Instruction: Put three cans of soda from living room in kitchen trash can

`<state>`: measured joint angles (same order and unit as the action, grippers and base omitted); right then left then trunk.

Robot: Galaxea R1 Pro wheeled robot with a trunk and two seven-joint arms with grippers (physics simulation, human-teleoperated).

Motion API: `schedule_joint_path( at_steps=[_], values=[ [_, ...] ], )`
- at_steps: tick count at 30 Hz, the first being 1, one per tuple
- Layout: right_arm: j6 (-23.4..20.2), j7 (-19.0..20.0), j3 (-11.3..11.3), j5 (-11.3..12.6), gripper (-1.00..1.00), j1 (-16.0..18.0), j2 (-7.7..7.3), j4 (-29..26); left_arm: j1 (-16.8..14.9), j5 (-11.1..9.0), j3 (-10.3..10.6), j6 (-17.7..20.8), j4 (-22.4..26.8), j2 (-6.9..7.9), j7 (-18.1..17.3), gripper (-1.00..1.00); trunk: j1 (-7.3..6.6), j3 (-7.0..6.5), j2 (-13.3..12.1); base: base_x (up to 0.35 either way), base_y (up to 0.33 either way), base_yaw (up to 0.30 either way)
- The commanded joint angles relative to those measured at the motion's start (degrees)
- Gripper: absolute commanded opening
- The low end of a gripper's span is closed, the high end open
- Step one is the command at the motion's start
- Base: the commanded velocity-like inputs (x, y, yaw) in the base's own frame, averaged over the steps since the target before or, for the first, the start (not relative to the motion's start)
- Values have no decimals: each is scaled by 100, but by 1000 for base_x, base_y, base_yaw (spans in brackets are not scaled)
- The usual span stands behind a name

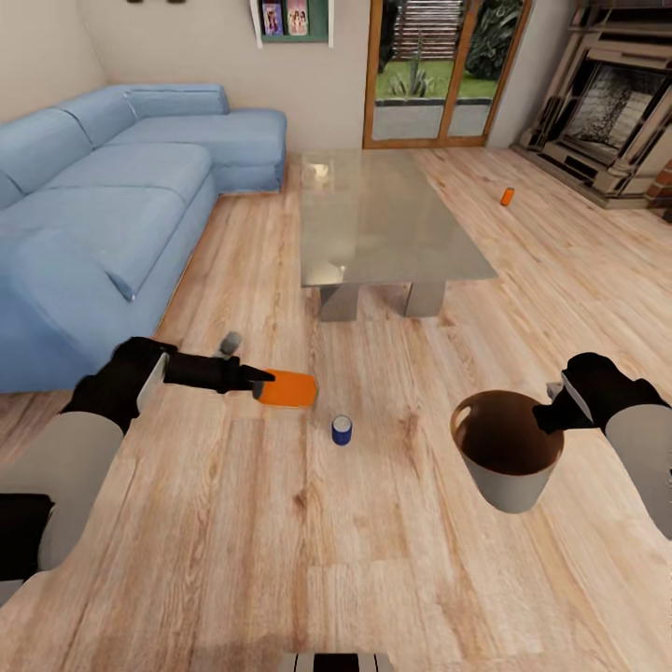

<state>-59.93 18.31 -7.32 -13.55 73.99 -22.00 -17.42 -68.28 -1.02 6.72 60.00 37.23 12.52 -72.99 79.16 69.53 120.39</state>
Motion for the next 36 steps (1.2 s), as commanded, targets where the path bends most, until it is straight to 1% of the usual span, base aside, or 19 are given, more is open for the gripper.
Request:
schedule_joint_path(
  at_steps=[1, 3, 6, 7, 8, 9, 12, 13, 15, 17, 19, 20, 21, 22, 25, 31, 33, 34, 36],
  values=[
    [-7, 15, 21, 54, -100, -13, 61, 1, -19, 15, -13, 0, -9, 5, -146, -100, -23, -19, -42, 0, 0, 0],
    [-7, 15, 22, 56, -100, -30, 128, 1, -35, 15, -37, 0, -6, 5, -241, -100, -67, -55, -122, 0, 0, 0],
    [-7, 15, 27, 61, -100, -153, 385, 2, -83, 10, -106, 0, 1, -27, -369, -100, -132, -108, -242, 0, 0, 0],
    [-7, 15, 29, 62, -100, -175, 438, 0, -109, 12, -114, 0, -5, -35, -377, -100, -154, -126, -282, 0, 0, 0],
    [-7, 15, 32, 62, -100, -212, 550, -2, -182, 21, -120, 0, -26, -54, -385, -100, -176, -144, -322, 0, 0, 0],
    [-7, 15, 35, 63, -100, -225, 606, -2, -218, 27, -121, 0, -34, -70, -388, -100, -198, -162, -362, 0, 0, 0],
    [-7, 13, 43, 63, -100, -299, 864, 1, -353, 56, -110, 0, -58, -218, -384, -100, -264, -216, -483, 0, 0, 0],
    [-7, 12, 43, 63, -100, -322, 913, -1, -388, 62, -106, 0, -63, -245, -382, -100, -286, -234, -523, 0, 0, 0],
    [-7, 8, 45, 63, -100, -420, 1089, -4, -507, 75, -96, 0, -184, -312, -377, -100, -330, -270, -603, 0, 0, 0],
    [-7, 7, 46, 63, -100, -475, 1198, -6, -650, 86, -84, 0, -374, -350, -376, -100, -374, -306, -683, 0, 0, 0],
    [-7, 7, 46, 63, -100, -497, 1247, -6, -769, 98, -69, 0, -585, -387, -360, -100, -418, -342, -763, 0, 0, 0],
    [-7, 7, 48, 65, -100, -521, 1287, -6, -904, 109, -52, 0, -869, -499, -341, -100, -440, -360, -804, 0, 0, 0],
    [-7, 7, 47, 66, -100, -532, 1303, -6, -961, 113, -44, 0, -995, -560, -334, -100, -462, -378, -844, 0, 0, 0],
    [-7, 6, 47, 68, -100, -567, 1354, -7, -1100, 127, -11, 0, -1345, -826, -314, -100, -484, -396, -884, 0, 0, 0],
    [-7, 6, 55, 71, -100, -584, 1441, -11, -1164, 133, 2, 0, -1503, -1002, -252, -100, -550, -449, -1004, 0, 0, 0],
    [-7, 0, 55, 66, -100, -600, 1587, -43, -1206, 140, 18, 0, -1702, -1208, 48, -100, -682, -557, -1245, 0, 0, 0],
    [-7, -1, 51, 61, -100, -603, 1666, -66, -1210, 143, 60, 0, -1830, -1330, 95, -100, -725, -593, -1325, 0, 0, 0],
    [-7, -3, 49, 59, -100, -604, 1712, -76, -1211, 144, 130, 0, -1903, -1405, 113, -100, -747, -611, -1365, 0, 0, 0],
    [-7, -3, 42, 55, -100, -605, 1772, -87, -1213, 141, 371, 0, -2033, -1491, 132, -100, -791, -647, -1445, 0, 0, 0]
  ],
)
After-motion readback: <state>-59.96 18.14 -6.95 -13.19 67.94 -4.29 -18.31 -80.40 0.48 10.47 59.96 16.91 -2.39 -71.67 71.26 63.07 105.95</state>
